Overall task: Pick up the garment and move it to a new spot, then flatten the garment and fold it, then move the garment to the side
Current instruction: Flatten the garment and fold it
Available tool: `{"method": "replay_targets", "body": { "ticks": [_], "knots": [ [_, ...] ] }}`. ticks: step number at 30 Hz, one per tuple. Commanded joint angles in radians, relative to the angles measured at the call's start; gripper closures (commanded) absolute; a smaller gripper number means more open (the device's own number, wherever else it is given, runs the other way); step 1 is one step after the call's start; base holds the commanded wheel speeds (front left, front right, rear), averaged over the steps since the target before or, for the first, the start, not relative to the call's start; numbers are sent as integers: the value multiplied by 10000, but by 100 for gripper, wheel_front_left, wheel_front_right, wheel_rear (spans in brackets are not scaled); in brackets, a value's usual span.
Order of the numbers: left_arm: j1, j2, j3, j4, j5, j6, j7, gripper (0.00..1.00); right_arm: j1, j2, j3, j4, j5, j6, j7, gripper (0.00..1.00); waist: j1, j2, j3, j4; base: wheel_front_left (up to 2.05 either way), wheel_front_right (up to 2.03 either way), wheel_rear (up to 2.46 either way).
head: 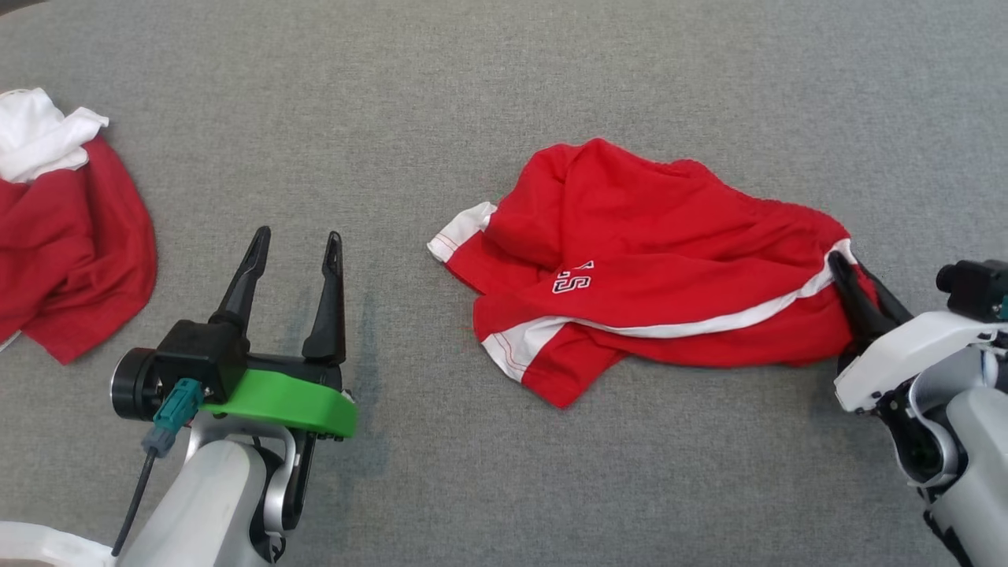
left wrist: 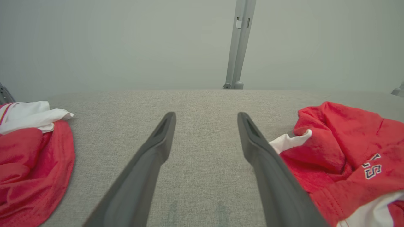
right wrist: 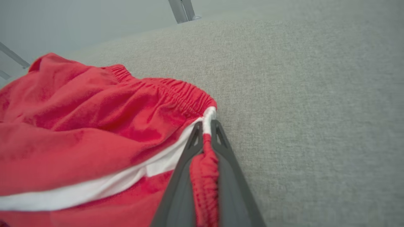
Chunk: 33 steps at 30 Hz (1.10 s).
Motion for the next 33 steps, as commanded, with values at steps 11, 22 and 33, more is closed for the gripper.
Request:
{"method": "replay_targets", "body": {
  "ticks": [11, 22, 33],
  "knots": [
    [-120, 209, -72, -123, 106, 44, 163, 0, 421, 1138, -743, 893, -1302, -13, -753, 0, 0, 0, 67, -284, 0, 0, 0],
    [241, 304, 371, -457, -128, 430, 33, 0, 954, 1802, -3333, -729, -3744, -11, -1751, 0, 0, 0, -245, -634, 0, 0, 0],
    [893, 267, 500, -865, -243, 756, -18, 0, 1385, 2747, -3419, -3044, -5189, -11, -1115, 0, 0, 0, -862, -787, 0, 0, 0]
  ]
}}
